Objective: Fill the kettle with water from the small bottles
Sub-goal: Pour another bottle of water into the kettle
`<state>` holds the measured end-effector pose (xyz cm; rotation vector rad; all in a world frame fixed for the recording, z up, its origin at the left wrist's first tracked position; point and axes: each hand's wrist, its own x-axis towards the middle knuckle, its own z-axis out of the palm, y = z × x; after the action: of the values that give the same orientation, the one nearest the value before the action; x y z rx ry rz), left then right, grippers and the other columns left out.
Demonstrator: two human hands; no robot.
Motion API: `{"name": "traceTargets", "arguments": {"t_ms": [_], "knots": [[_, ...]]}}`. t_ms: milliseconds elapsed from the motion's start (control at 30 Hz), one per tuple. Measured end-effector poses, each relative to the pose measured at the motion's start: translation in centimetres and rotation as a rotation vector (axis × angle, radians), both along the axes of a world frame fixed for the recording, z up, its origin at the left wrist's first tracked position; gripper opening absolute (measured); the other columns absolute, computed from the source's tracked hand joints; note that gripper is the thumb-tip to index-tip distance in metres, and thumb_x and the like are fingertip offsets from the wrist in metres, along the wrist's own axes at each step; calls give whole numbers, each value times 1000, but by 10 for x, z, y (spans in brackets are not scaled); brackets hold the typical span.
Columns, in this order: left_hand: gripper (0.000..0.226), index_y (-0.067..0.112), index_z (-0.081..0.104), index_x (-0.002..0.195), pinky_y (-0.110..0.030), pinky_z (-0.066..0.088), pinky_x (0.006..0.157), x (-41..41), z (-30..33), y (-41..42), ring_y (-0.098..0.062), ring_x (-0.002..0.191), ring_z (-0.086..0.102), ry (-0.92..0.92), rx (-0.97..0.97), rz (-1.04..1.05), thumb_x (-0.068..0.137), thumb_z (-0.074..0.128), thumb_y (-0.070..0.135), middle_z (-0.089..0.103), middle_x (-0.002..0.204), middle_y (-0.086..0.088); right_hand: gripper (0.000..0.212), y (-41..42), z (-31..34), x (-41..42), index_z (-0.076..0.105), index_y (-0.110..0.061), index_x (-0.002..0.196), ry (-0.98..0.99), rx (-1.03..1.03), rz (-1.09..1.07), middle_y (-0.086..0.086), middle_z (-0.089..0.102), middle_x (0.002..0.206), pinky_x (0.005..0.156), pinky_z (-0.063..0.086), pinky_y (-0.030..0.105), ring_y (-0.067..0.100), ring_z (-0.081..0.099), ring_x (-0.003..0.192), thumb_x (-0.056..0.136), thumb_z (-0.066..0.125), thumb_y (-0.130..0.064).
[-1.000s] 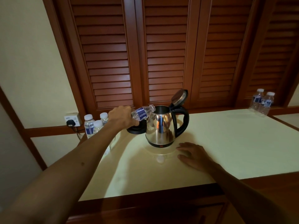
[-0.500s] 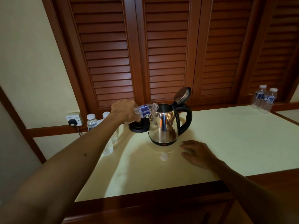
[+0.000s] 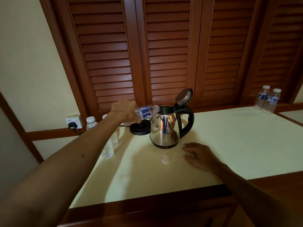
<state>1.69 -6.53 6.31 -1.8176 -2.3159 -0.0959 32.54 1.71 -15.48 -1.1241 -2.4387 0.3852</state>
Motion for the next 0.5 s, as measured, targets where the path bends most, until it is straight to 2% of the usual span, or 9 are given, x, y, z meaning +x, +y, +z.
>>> {"name": "traceTargets", "arguments": {"t_ms": [200, 367, 500], "knots": [[68, 27, 57, 131, -36, 45, 81, 2, 6, 2, -25, 107, 58, 45, -17, -9, 72, 77, 54, 64, 120, -3, 53, 0, -1, 0, 59, -37, 127, 10, -4, -1, -15, 51, 140, 111, 35, 43, 6, 43, 131, 82, 49, -62], [64, 25, 56, 128, -36, 46, 81, 6, 10, 1, -23, 104, 57, 81, -19, -14, 74, 77, 52, 63, 116, -2, 47, -1, 0, -2, 58, -36, 129, -11, -2, -16, -14, 50, 141, 113, 33, 42, 8, 42, 132, 86, 54, -55], [67, 25, 55, 130, -34, 42, 78, 4, 11, 3, -22, 108, 56, 87, -25, -22, 73, 77, 52, 61, 120, -2, 47, -2, 0, -2, 57, -37, 129, -35, -9, -25, -14, 48, 143, 114, 30, 41, 9, 40, 134, 86, 53, -56]]}}
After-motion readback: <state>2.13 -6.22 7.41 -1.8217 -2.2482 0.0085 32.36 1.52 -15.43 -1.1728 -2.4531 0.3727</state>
